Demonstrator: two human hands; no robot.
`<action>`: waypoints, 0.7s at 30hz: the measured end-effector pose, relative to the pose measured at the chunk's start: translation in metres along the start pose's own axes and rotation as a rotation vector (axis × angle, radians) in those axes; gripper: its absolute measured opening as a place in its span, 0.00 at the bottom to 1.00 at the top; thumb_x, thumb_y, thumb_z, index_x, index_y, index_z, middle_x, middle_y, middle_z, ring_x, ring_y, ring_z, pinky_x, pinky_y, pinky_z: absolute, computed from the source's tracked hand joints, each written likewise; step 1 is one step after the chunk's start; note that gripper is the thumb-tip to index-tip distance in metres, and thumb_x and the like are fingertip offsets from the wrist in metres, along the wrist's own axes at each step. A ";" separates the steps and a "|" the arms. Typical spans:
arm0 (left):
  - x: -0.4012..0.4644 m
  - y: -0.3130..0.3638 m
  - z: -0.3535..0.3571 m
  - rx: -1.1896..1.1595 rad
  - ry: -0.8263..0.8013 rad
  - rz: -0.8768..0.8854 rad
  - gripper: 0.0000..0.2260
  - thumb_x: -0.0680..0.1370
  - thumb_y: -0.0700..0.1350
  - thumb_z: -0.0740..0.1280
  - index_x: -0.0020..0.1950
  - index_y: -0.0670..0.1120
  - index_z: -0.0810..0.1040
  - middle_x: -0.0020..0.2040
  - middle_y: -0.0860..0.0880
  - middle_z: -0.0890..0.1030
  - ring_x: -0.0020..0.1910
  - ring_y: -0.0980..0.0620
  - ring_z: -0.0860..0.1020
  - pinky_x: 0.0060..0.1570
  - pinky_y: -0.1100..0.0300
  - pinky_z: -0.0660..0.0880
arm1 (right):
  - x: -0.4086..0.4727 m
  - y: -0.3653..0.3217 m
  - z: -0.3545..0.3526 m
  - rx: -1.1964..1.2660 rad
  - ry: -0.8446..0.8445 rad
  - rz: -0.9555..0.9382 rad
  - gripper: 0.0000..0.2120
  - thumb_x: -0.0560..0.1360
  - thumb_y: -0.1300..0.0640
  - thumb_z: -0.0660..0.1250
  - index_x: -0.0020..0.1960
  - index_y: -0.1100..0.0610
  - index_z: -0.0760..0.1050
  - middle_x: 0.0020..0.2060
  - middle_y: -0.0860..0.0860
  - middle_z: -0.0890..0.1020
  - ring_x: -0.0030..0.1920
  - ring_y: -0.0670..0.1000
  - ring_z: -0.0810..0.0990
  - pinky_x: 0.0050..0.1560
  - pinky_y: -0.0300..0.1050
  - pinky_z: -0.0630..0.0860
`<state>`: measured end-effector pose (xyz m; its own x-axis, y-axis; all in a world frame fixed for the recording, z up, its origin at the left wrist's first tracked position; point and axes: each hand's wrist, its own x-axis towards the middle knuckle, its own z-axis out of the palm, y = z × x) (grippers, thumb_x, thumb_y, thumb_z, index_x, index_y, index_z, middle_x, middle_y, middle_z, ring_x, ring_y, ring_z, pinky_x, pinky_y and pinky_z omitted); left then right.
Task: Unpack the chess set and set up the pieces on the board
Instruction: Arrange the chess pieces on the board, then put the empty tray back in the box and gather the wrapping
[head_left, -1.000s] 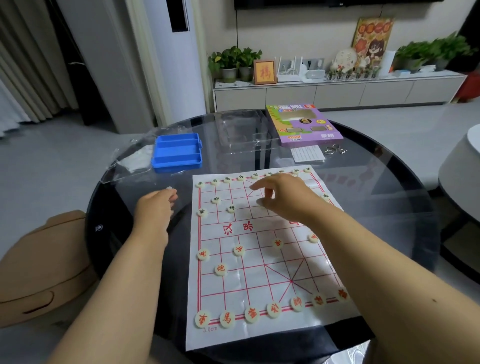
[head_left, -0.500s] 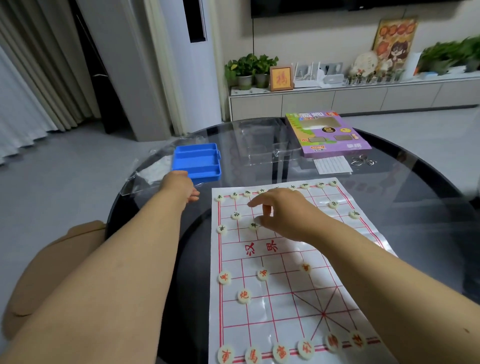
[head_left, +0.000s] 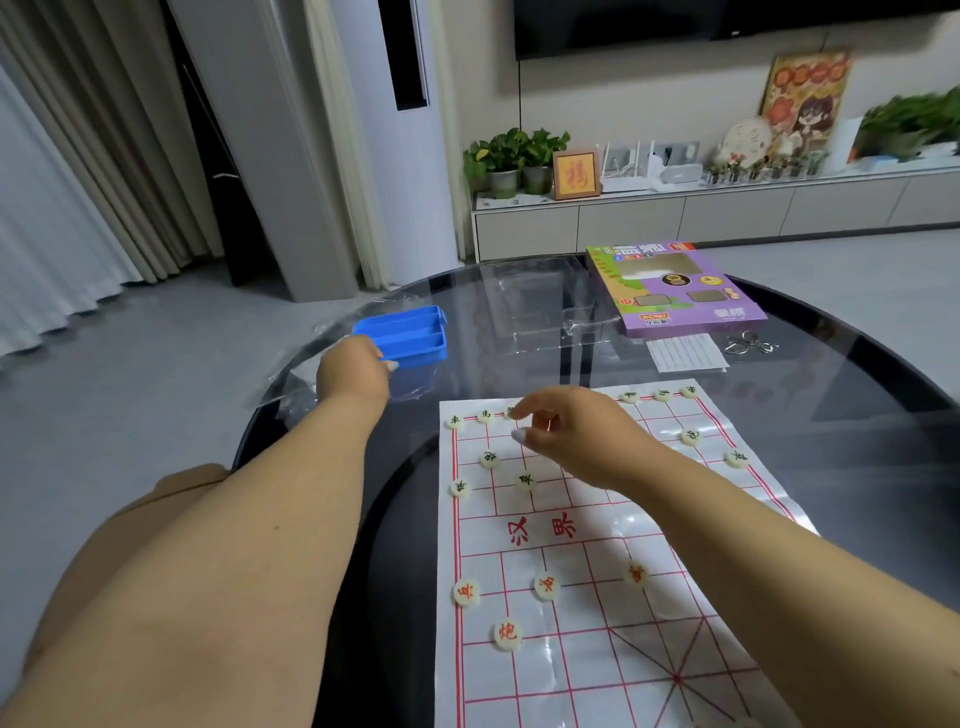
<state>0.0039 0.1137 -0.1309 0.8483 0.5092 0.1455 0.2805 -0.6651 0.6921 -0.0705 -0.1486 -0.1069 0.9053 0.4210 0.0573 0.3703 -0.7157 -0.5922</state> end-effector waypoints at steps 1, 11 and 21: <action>0.001 -0.002 -0.002 -0.035 0.025 -0.003 0.08 0.74 0.43 0.70 0.37 0.46 0.73 0.37 0.39 0.81 0.38 0.38 0.81 0.43 0.45 0.80 | 0.004 -0.002 0.000 0.034 0.009 0.014 0.15 0.77 0.47 0.64 0.61 0.50 0.76 0.47 0.46 0.78 0.48 0.48 0.78 0.49 0.43 0.76; -0.046 0.023 -0.040 -0.091 0.225 0.159 0.08 0.77 0.47 0.67 0.40 0.47 0.73 0.36 0.43 0.80 0.38 0.41 0.80 0.42 0.46 0.78 | 0.023 -0.038 -0.011 0.482 0.070 0.091 0.15 0.79 0.49 0.62 0.59 0.57 0.76 0.43 0.50 0.81 0.42 0.46 0.79 0.48 0.45 0.77; -0.142 0.065 -0.064 -0.211 0.253 0.405 0.04 0.77 0.46 0.68 0.48 0.47 0.77 0.34 0.50 0.80 0.36 0.45 0.80 0.44 0.48 0.77 | 0.007 -0.089 -0.036 1.118 0.083 0.156 0.13 0.81 0.49 0.58 0.55 0.59 0.70 0.48 0.60 0.82 0.45 0.57 0.84 0.52 0.52 0.80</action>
<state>-0.1276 0.0333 -0.0614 0.7277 0.3675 0.5792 -0.1661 -0.7248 0.6686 -0.0893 -0.1022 -0.0245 0.9516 0.3029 -0.0518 -0.1044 0.1601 -0.9816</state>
